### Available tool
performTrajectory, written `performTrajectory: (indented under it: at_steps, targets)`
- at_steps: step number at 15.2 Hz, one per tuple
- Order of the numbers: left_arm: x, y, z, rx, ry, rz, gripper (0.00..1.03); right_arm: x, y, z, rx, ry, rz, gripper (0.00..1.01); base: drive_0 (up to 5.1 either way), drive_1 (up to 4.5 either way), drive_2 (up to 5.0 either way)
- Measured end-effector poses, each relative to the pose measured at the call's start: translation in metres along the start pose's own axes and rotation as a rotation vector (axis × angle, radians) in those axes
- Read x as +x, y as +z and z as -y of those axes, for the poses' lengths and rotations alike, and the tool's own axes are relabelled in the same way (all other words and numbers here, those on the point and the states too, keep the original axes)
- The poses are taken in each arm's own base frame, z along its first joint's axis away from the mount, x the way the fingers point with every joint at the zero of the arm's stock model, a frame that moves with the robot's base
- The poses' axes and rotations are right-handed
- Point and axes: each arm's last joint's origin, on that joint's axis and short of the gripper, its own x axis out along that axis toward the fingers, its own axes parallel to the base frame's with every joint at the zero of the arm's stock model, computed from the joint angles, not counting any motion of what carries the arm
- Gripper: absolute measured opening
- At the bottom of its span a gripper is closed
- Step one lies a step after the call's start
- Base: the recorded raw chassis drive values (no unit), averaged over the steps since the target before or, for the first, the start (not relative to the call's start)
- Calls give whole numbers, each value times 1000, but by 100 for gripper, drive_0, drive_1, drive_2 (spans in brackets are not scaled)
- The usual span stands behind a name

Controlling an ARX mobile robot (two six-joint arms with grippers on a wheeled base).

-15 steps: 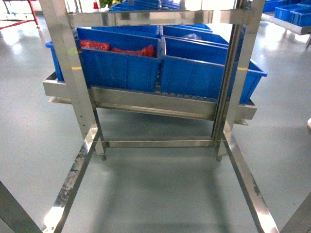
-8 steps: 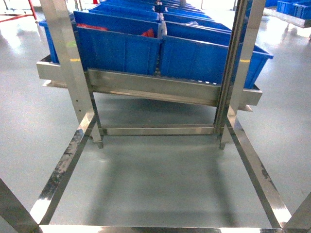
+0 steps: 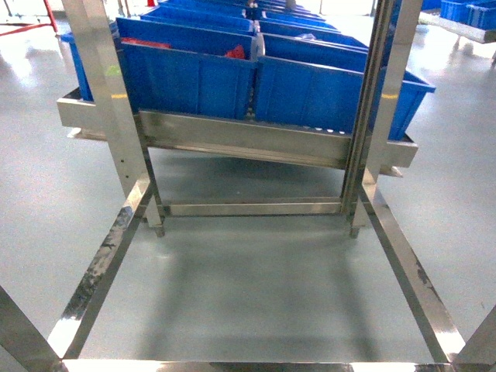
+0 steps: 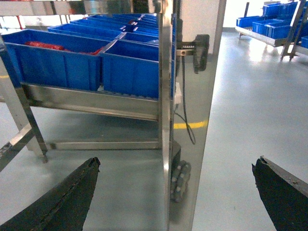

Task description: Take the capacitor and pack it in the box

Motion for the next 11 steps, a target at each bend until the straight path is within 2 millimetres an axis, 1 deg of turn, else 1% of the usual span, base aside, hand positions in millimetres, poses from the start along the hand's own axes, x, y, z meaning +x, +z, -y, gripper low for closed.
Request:
performTrajectory:
  at_steps: [11]
  targets:
    - [0, 0, 0, 0, 1, 0, 44, 0, 1, 0, 0, 1, 5, 98, -488, 251, 251]
